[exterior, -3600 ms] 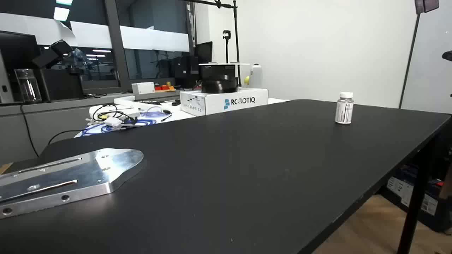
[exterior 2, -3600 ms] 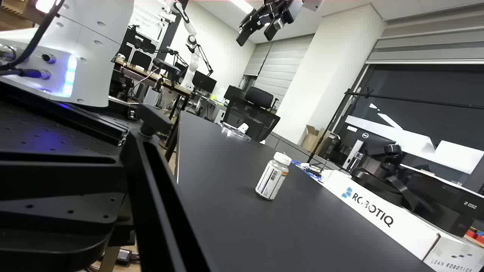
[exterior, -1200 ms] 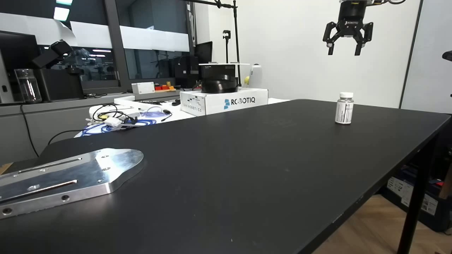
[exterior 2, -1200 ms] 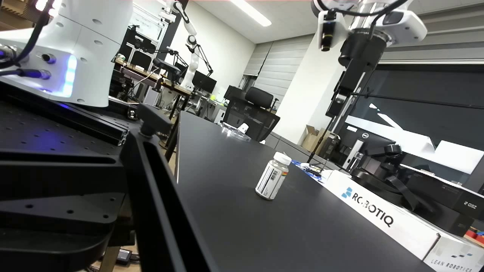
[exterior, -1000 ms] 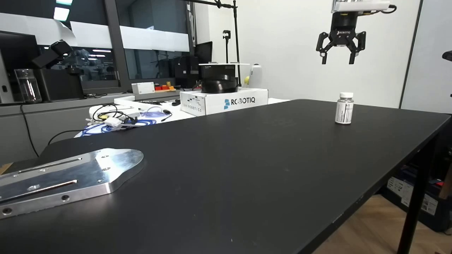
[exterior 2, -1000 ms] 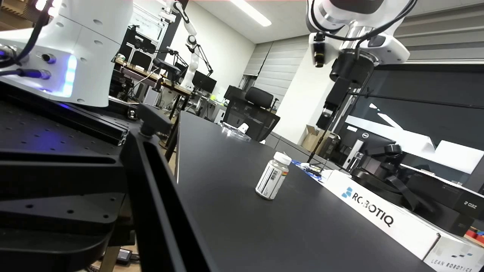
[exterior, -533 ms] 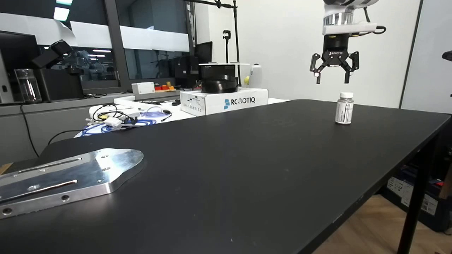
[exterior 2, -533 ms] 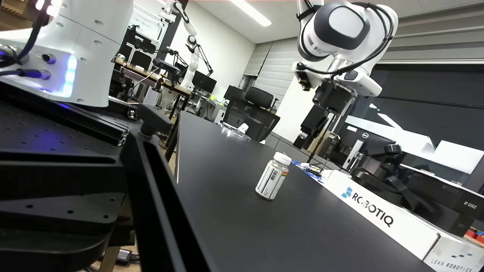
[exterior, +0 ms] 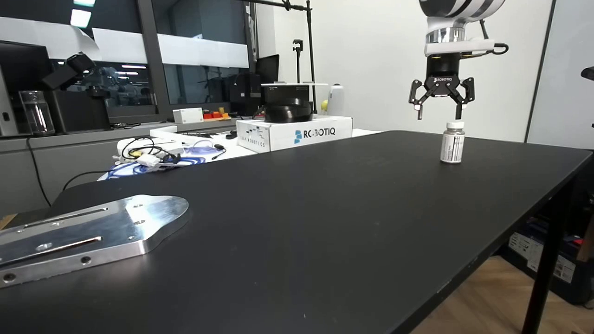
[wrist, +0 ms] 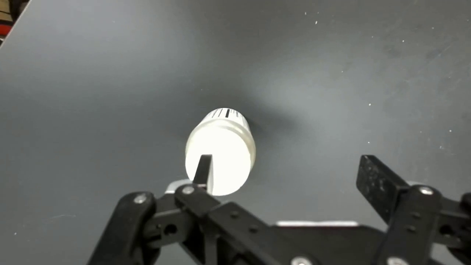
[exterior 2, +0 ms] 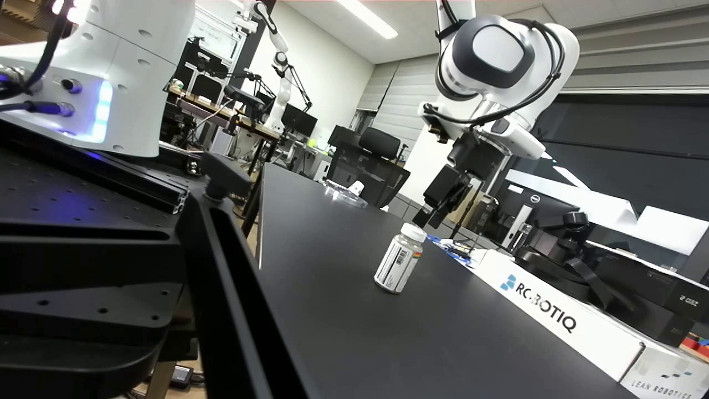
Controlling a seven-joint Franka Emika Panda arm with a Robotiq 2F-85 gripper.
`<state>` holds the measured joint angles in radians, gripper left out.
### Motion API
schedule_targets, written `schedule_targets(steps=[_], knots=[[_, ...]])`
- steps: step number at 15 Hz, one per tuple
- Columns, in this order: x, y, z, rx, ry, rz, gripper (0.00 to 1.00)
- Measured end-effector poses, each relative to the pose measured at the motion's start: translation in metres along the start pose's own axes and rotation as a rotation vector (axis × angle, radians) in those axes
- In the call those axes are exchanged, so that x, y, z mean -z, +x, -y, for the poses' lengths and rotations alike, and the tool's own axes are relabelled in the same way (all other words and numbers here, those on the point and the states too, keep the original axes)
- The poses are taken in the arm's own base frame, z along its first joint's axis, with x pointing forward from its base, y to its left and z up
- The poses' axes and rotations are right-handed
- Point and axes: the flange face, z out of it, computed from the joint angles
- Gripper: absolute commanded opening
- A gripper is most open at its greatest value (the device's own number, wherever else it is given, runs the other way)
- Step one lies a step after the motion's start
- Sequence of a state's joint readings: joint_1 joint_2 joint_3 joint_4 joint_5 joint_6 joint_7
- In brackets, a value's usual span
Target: Move the bottle away from you
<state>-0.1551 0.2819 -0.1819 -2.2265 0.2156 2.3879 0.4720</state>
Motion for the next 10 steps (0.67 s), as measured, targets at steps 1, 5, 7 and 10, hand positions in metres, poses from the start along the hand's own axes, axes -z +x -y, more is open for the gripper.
schedule_targets(steps=[1,5,7,10], knots=[[-0.0009,-0.0001,-0.0005,-0.001,-0.002,0.003,1.0],[-0.0023,-0.0008,-0.0025,-0.003,-0.01,0.017,1.0],[-0.003,-0.001,-0.0039,-0.006,-0.015,0.026,1.0],[-0.0041,-0.0021,-0.0058,0.009,-0.025,0.043,1.0]])
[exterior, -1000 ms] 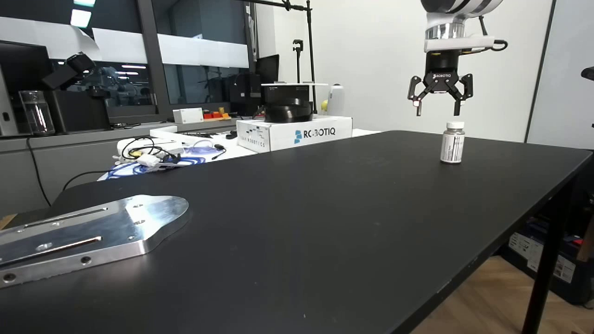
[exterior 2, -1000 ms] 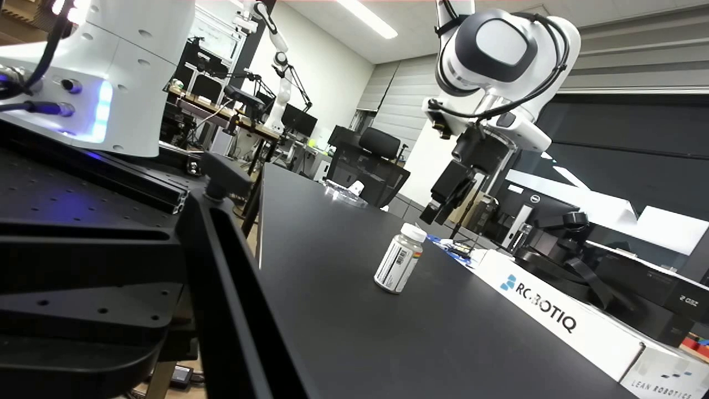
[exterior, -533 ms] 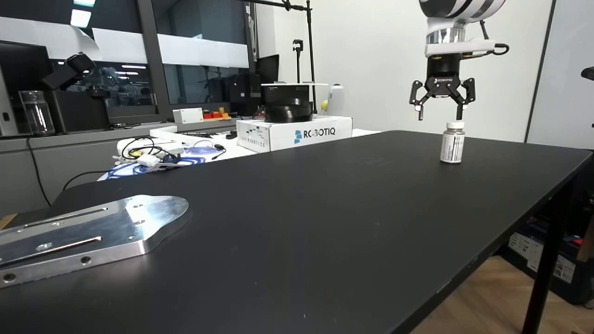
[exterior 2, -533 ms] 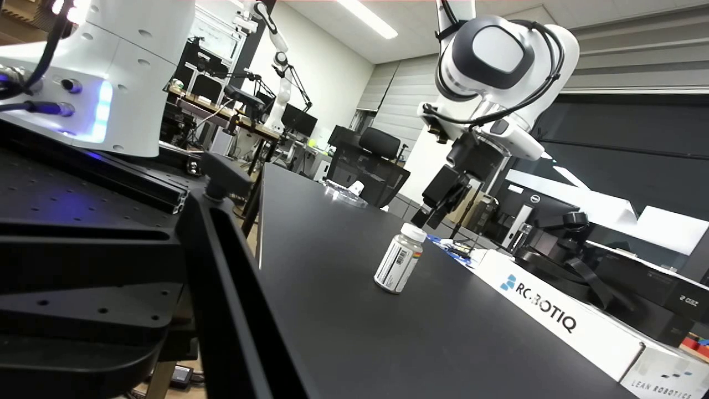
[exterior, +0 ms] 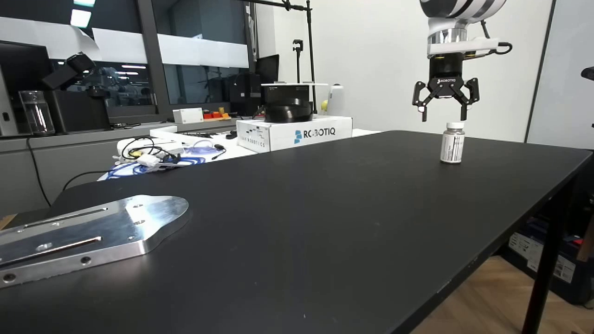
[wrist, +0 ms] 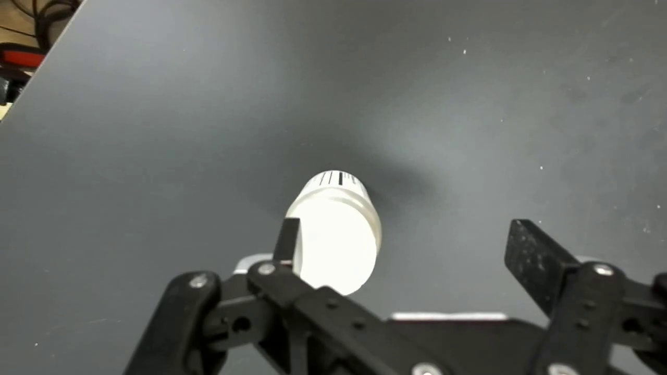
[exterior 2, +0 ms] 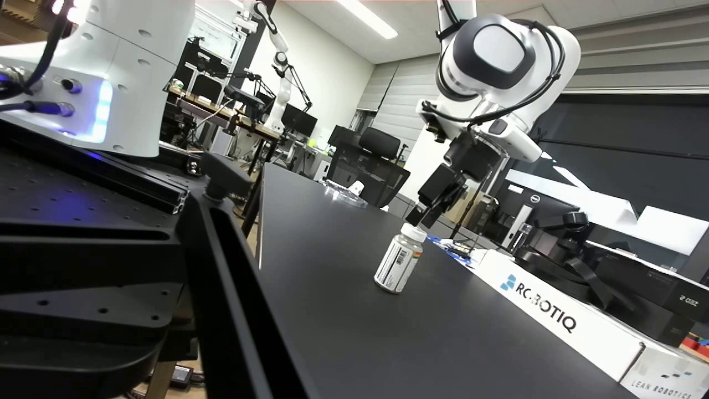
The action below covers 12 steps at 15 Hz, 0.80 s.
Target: Move the bottle away from you
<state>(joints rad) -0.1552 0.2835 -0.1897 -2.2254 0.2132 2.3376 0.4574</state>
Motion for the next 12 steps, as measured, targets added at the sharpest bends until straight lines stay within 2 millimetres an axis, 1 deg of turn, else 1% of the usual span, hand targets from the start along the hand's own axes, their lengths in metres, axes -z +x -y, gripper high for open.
schedule_targets(steps=[8,12], knots=[[-0.0021,-0.0023,-0.0012,0.031,-0.011,0.023,1.0],[-0.0065,-0.0018,0.0,0.033,-0.014,0.015,1.0]])
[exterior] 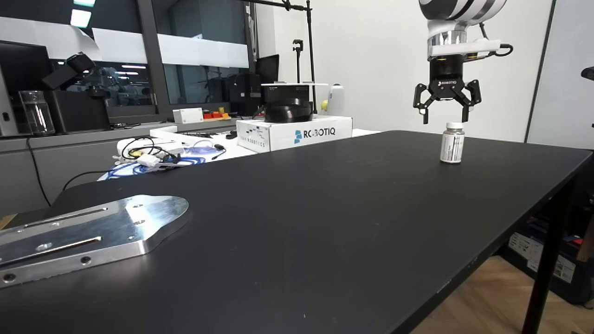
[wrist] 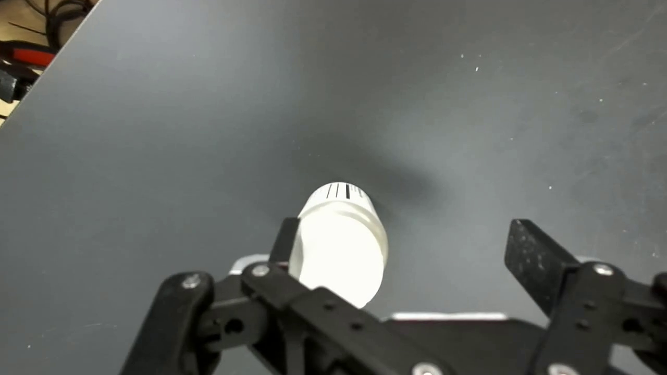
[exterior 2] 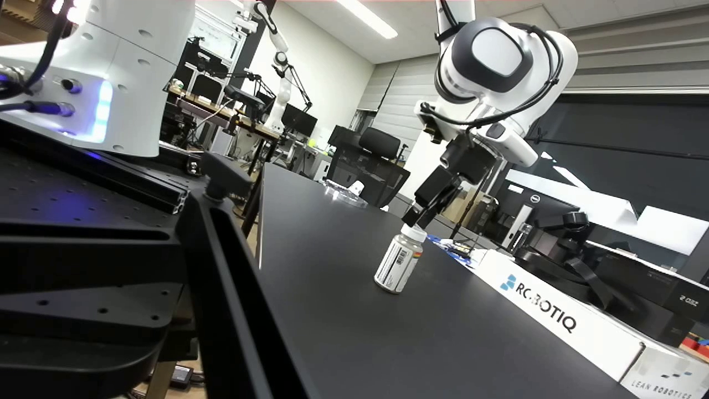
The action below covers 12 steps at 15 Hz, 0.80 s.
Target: Move the bottle away from you
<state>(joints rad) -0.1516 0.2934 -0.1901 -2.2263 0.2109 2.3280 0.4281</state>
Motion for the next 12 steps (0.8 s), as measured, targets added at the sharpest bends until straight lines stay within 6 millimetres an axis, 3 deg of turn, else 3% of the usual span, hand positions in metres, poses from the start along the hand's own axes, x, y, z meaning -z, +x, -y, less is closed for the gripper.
schedule_targets(steps=[12], knots=[[-0.0027,0.0022,-0.0022,-0.002,-0.03,-0.004,1.0]])
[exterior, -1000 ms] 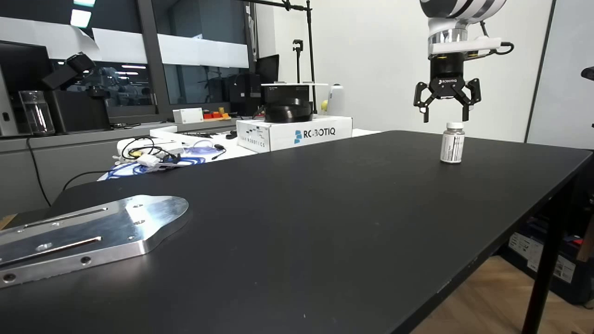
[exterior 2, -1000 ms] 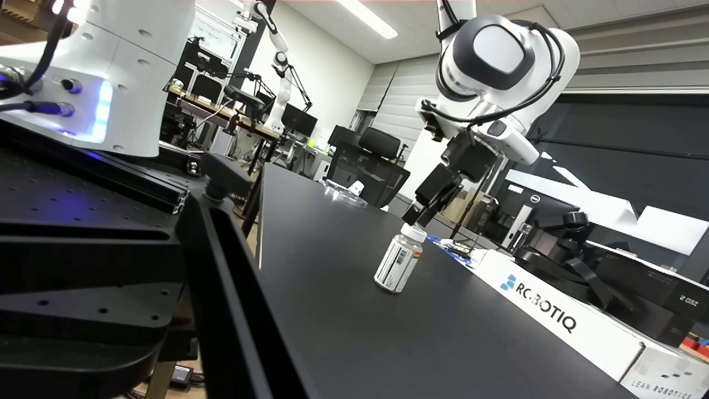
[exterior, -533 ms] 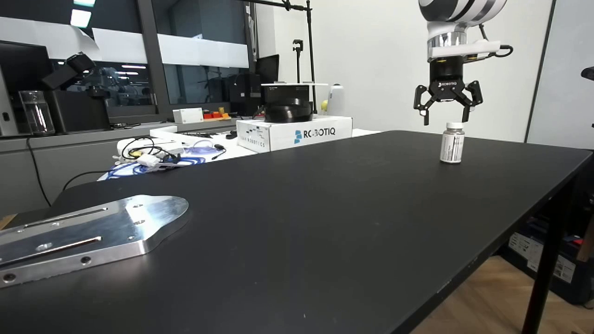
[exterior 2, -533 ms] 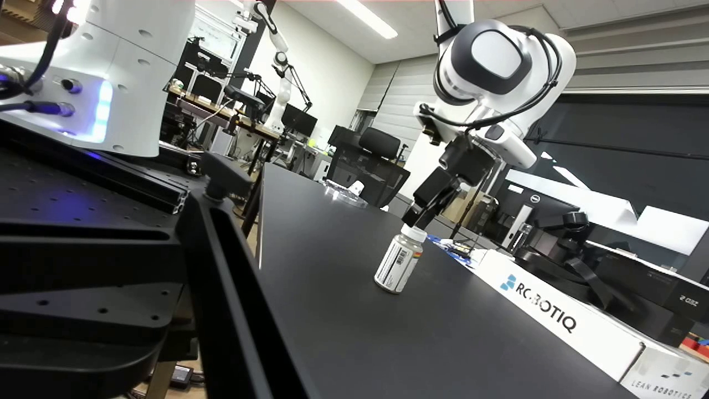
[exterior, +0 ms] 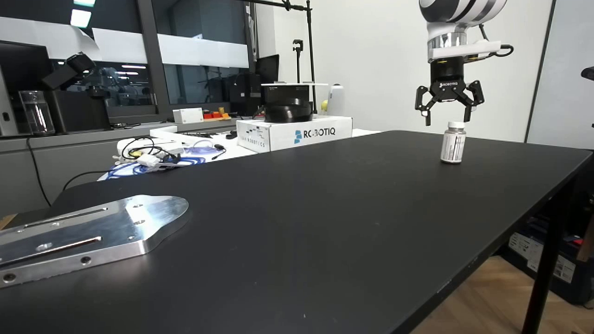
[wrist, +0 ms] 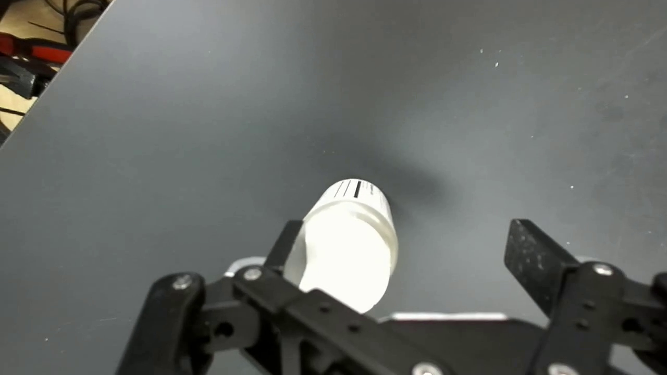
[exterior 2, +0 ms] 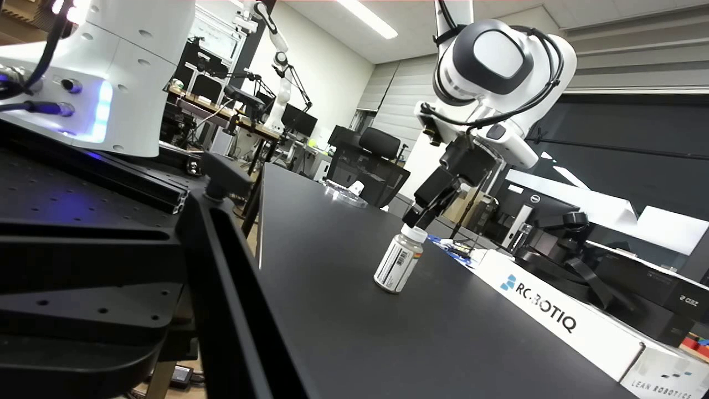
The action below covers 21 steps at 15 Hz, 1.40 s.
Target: Move the bottle away from you
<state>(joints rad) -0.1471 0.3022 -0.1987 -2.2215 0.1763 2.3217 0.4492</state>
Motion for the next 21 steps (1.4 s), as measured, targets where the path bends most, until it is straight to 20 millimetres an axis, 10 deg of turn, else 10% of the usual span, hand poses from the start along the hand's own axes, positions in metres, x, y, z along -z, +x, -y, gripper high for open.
schedule_targets(steps=[21], knots=[[0.004,0.013,-0.025,-0.03,-0.03,-0.01,1.0]])
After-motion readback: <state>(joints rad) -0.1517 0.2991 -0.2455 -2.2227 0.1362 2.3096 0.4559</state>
